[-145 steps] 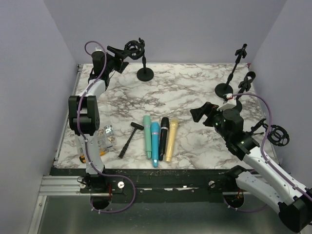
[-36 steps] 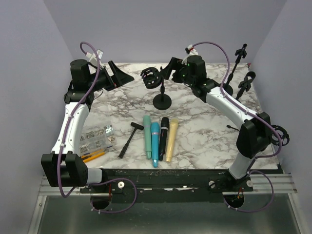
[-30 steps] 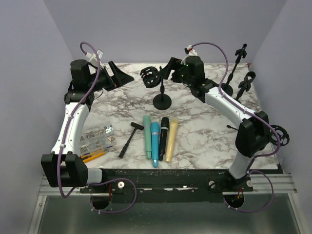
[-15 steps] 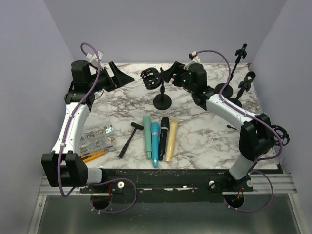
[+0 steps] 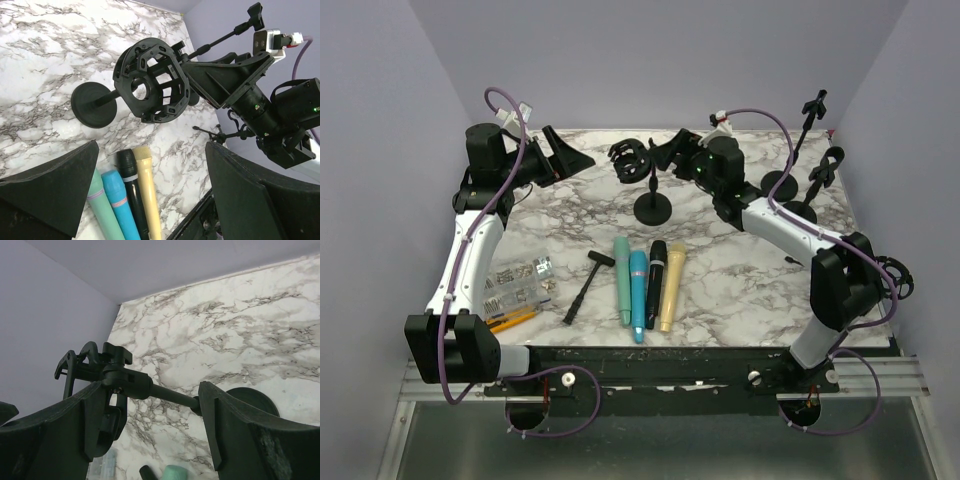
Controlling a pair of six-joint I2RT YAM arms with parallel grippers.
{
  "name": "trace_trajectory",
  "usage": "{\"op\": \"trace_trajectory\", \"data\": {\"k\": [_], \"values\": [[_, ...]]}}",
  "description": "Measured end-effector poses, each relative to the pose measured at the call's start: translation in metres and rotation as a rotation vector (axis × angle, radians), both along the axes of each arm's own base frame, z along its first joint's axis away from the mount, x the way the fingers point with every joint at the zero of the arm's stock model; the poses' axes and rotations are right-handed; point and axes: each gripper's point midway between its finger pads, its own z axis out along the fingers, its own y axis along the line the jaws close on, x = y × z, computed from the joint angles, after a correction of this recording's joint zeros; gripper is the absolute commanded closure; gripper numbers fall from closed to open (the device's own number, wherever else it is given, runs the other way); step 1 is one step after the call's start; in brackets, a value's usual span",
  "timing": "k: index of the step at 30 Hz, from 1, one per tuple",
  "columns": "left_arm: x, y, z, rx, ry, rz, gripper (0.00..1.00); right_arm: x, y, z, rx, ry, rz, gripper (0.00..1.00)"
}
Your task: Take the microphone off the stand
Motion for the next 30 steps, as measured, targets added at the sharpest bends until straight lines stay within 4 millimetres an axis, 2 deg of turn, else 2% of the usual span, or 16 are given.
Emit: {"op": "trace_trajectory", "data": {"k": [7,14,23,30], "values": [[-0.001,-0.001,-0.002,-0.008,0.005,-0.002,0.09,0.002,0.001,-0.009,0.014,-0.002,-0.004,0.21],[-0.001,-0.001,-0.002,-0.009,0.006,-0.002,0.09,-0.004,-0.004,-0.081,-0.065,0.143,-0.015,0.21],[-0.001,-0.001,-0.002,-0.009,0.004,-0.003,0.09,0.003,-0.001,-0.079,-0.092,0.142,-0.012,0.18],[-0.002,-0.005,-0.001,-0.011,-0.005,-0.017,0.08,0.001,-0.005,-0.071,-0.175,0.176,0.002,0.11]]}}
